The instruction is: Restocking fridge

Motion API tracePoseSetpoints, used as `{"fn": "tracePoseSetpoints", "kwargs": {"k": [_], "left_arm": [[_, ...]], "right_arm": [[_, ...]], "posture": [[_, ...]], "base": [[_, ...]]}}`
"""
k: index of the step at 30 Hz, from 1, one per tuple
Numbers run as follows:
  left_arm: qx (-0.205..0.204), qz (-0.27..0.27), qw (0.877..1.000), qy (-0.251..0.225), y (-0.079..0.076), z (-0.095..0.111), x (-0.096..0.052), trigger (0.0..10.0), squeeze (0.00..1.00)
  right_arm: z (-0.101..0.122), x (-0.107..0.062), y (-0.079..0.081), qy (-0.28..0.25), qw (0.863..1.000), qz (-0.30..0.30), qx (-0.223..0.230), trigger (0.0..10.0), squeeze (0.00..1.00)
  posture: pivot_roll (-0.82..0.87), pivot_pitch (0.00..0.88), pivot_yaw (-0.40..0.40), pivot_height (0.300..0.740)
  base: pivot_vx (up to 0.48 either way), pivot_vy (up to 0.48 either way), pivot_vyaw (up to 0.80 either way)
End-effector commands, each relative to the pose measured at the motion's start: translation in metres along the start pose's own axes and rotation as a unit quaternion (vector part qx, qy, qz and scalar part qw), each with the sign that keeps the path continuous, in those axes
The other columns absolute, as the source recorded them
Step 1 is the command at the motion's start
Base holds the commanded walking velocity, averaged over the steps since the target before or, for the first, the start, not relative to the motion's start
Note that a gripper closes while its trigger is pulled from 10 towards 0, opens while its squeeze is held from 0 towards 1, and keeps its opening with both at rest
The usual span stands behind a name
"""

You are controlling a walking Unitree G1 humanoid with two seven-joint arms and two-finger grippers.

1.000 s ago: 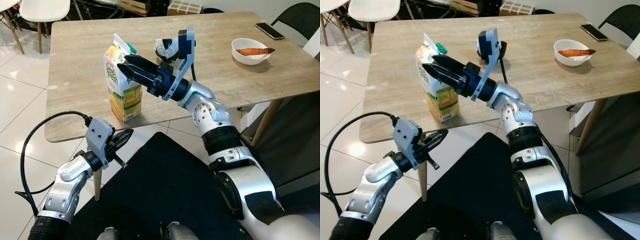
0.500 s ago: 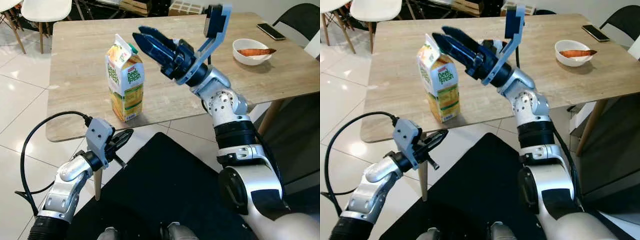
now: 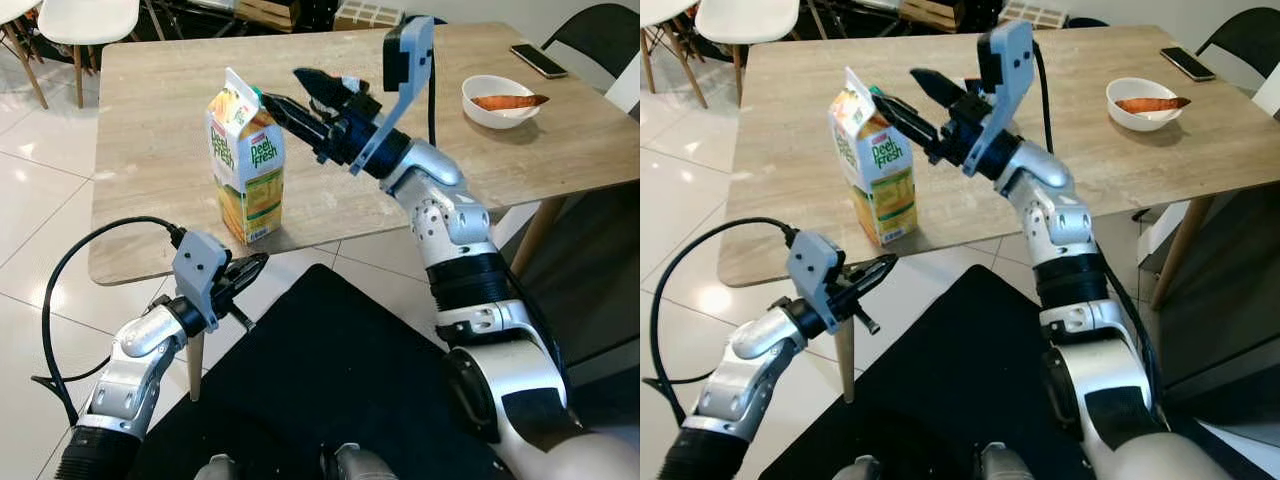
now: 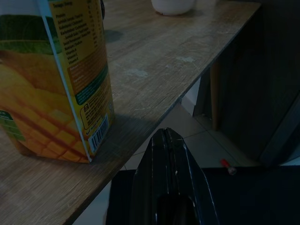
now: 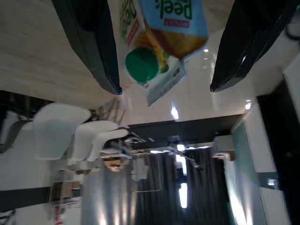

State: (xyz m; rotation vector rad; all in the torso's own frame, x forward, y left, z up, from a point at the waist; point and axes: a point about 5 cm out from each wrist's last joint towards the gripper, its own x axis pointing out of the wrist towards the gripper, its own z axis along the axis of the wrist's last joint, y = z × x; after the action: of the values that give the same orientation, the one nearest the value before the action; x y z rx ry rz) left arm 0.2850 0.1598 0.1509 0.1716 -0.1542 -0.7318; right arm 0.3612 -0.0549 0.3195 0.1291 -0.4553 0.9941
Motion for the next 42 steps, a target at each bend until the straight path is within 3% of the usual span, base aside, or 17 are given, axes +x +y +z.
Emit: {"fn": "tracePoseSetpoints", "kwargs": {"k": [1, 6, 16, 34, 35, 36, 37, 38, 39, 41, 42], "left_arm": [[-0.011, -0.006, 1.0, 0.015, -0.005, -0.008, -0.001, 10.0, 0.0], [-0.012, -0.006, 1.0, 0.016, -0.005, -0.008, -0.001, 10.0, 0.0], [-0.013, -0.007, 1.0, 0.02, -0.005, -0.01, 0.0, 10.0, 0.0], [-0.014, -0.007, 1.0, 0.022, -0.006, -0.01, -0.001, 10.0, 0.0], [-0.014, -0.008, 1.0, 0.022, -0.006, -0.01, -0.001, 10.0, 0.0], [-0.013, -0.009, 1.0, 0.023, -0.006, -0.01, -0.001, 10.0, 0.0], [-0.013, -0.009, 1.0, 0.023, -0.006, -0.01, 0.0, 10.0, 0.0], [-0.013, -0.009, 1.0, 0.023, -0.006, -0.01, 0.0, 10.0, 0.0], [-0.012, -0.01, 1.0, 0.023, -0.006, -0.01, 0.0, 10.0, 0.0], [-0.012, -0.01, 1.0, 0.023, -0.006, -0.01, 0.0, 10.0, 0.0], [-0.012, -0.01, 1.0, 0.023, -0.006, -0.01, 0.0, 10.0, 0.0]], "right_arm": [[-0.007, 0.0, 0.001, 0.014, 1.0, -0.025, 0.002, 10.0, 0.0], [-0.011, 0.002, 0.001, 0.021, 0.999, -0.049, 0.001, 10.0, 0.0], [-0.034, 0.018, 0.025, 0.062, 0.997, -0.048, -0.014, 10.0, 0.0], [-0.039, 0.023, 0.034, 0.068, 0.996, -0.049, 0.004, 10.0, 0.0], [-0.04, 0.022, 0.034, 0.07, 0.996, -0.047, 0.011, 10.0, 0.14], [-0.041, 0.022, 0.034, 0.071, 0.996, -0.045, 0.015, 10.0, 0.59], [-0.041, 0.022, 0.034, 0.072, 0.996, -0.048, 0.014, 10.0, 0.64], [-0.041, 0.022, 0.034, 0.072, 0.996, -0.048, 0.014, 10.0, 0.64], [-0.041, 0.022, 0.032, 0.071, 0.996, -0.056, 0.003, 10.0, 0.55], [-0.041, 0.023, 0.032, 0.071, 0.996, -0.058, -0.001, 10.0, 0.55], [-0.04, 0.023, 0.031, 0.07, 0.996, -0.059, -0.004, 10.0, 0.19]], "posture": [[-0.08, 0.152, -0.033, 0.74], [-0.08, 0.152, -0.033, 0.74], [-0.08, 0.157, -0.033, 0.74], [-0.08, 0.158, -0.034, 0.74], [-0.08, 0.16, -0.031, 0.74], [-0.08, 0.159, -0.031, 0.74], [-0.08, 0.16, -0.031, 0.74], [-0.08, 0.16, -0.031, 0.74], [-0.08, 0.16, -0.031, 0.74], [-0.08, 0.16, -0.031, 0.74], [-0.08, 0.16, -0.031, 0.74]], "base": [[0.0, 0.0, 0.0], [0.0, 0.0, 0.0], [0.0, 0.0, 0.0], [0.0, 0.0, 0.0], [0.0, 0.0, 0.0], [0.0, 0.0, 0.0], [0.0, 0.0, 0.0], [0.0, 0.0, 0.0], [0.0, 0.0, 0.0], [0.0, 0.0, 0.0], [0.0, 0.0, 0.0]]}}
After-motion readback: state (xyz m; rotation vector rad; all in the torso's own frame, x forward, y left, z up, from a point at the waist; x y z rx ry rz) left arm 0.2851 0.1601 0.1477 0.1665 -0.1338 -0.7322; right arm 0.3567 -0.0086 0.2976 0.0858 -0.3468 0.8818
